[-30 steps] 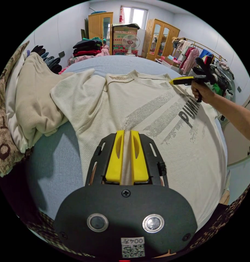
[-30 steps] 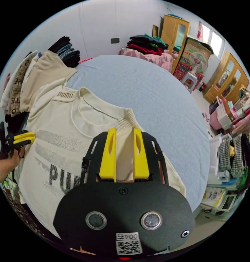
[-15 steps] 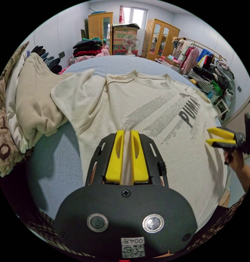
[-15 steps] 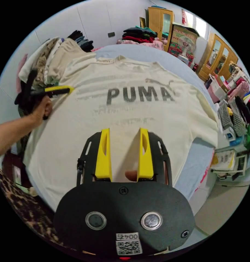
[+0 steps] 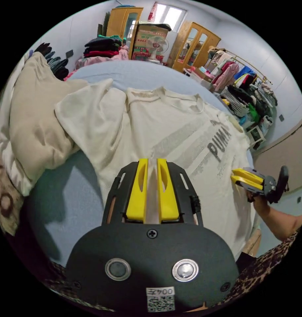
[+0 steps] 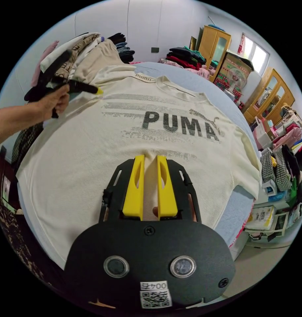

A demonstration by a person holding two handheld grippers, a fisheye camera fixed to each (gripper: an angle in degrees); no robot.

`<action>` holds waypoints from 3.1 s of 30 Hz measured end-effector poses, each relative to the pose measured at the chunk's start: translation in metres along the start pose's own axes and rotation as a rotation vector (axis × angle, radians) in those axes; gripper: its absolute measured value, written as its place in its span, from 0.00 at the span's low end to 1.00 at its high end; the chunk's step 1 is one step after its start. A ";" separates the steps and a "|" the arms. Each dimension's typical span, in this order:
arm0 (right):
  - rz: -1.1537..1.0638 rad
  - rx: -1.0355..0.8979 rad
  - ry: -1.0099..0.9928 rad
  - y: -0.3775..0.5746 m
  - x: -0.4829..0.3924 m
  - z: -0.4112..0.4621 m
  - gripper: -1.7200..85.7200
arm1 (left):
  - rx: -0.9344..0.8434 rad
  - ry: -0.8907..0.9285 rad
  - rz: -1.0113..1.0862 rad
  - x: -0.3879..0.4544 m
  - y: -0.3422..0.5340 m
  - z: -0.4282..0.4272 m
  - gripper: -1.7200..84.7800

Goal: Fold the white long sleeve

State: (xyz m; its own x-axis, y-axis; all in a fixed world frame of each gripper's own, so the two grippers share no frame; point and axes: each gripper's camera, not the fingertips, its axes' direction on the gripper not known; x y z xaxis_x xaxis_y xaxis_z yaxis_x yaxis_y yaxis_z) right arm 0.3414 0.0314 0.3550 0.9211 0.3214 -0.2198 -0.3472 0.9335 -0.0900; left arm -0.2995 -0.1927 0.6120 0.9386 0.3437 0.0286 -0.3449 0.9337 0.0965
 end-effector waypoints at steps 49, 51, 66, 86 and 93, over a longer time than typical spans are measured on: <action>0.008 -0.003 0.004 0.043 -0.044 0.020 0.10 | -0.042 -0.373 0.182 0.011 -0.138 -0.030 0.06; 0.009 -0.003 0.003 0.044 -0.044 0.020 0.10 | -0.086 -0.511 0.133 -0.010 -0.144 -0.032 0.06; 0.010 -0.004 0.002 0.048 -0.042 0.022 0.10 | -0.296 -0.146 0.176 0.021 -0.145 0.054 0.16; 0.012 -0.004 -0.001 0.047 -0.037 0.025 0.10 | -0.148 -0.594 -0.026 -0.093 -0.153 -0.090 0.04; 0.015 -0.004 -0.007 0.046 -0.035 0.026 0.10 | -0.182 -0.681 0.033 -0.082 -0.149 -0.101 0.06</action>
State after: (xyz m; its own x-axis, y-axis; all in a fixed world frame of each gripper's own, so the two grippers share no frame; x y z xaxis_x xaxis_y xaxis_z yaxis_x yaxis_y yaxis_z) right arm 0.2974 0.0669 0.3839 0.9170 0.3368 -0.2140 -0.3618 0.9279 -0.0902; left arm -0.3257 -0.3503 0.4949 0.7021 0.2888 0.6509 -0.3133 0.9461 -0.0818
